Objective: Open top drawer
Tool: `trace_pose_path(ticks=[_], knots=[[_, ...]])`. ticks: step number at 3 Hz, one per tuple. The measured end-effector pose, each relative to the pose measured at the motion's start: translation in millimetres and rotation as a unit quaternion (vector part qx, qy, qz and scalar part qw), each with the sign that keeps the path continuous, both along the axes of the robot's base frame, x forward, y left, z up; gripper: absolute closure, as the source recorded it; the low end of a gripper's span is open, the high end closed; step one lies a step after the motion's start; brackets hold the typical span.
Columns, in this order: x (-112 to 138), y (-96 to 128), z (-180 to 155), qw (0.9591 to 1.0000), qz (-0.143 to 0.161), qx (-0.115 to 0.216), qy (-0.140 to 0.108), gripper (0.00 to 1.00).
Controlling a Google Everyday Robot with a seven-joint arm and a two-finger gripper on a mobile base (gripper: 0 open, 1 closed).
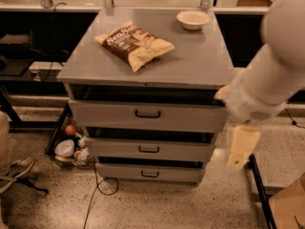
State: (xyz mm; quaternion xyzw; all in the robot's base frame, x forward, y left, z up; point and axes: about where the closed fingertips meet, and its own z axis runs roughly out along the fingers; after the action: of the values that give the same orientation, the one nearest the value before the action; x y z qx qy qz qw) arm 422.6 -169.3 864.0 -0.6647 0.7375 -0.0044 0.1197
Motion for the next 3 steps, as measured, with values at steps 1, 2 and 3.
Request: trace_pose_path(ticks=[1, 2, 3], knots=[[-3, 37, -93, 0.9987, 0.028, 0.02, 0.038, 0.0], [-9, 36, -112, 0.9984, 0.027, 0.018, 0.046, 0.0], [-3, 36, -125, 0.9987, 0.018, 0.02, 0.042, 0.0]])
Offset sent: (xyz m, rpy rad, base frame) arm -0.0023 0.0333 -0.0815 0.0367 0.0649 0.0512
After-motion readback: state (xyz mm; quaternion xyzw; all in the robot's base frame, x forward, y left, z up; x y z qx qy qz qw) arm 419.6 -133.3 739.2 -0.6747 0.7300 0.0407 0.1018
